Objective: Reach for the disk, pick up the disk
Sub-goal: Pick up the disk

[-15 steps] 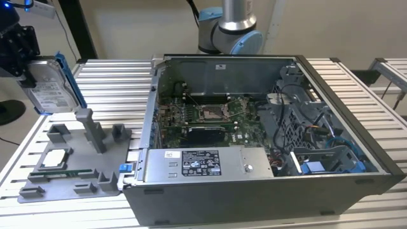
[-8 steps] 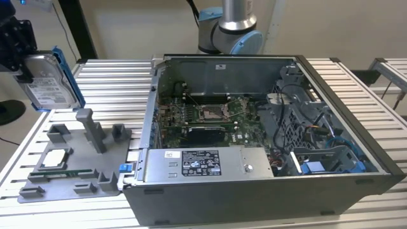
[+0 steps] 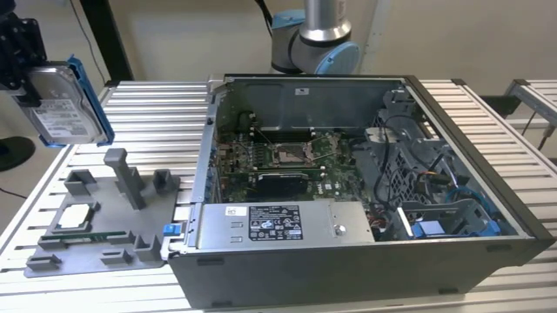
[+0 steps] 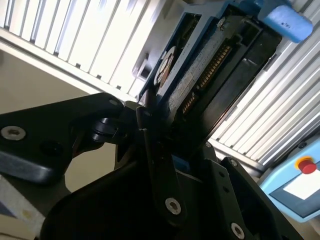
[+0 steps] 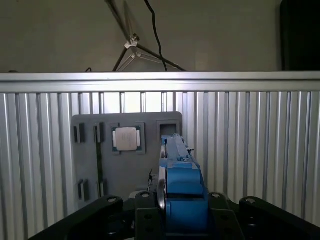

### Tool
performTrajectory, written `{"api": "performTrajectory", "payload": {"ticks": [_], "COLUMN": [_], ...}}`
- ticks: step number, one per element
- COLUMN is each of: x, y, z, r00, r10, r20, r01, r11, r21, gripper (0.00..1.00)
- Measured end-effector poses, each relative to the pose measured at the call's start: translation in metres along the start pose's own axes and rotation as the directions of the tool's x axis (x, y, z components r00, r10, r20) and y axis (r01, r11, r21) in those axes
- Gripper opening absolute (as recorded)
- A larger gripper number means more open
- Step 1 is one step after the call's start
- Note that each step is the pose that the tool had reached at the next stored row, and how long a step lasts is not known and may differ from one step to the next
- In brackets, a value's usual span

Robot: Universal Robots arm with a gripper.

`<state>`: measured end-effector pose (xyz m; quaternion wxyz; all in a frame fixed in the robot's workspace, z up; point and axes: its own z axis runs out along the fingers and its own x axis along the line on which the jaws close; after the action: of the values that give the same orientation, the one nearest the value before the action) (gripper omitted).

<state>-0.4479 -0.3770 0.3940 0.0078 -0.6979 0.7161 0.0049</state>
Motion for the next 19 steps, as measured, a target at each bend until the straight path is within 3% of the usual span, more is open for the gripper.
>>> {"api": "performTrajectory", "payload": {"ticks": [14, 19], "x": [-0.0004, -0.0007], "y": [-0.0001, -0.0001], "z": [-0.0220, -0.0383], "r00": [1.0000, 1.0000], "r10": [0.000, 0.000], "r20": [0.0000, 0.0000], "r01": [0.000, 0.000], "r11": [1.0000, 1.0000], "r21": [0.0000, 0.0000], "gripper": [0.00, 0.00]}}
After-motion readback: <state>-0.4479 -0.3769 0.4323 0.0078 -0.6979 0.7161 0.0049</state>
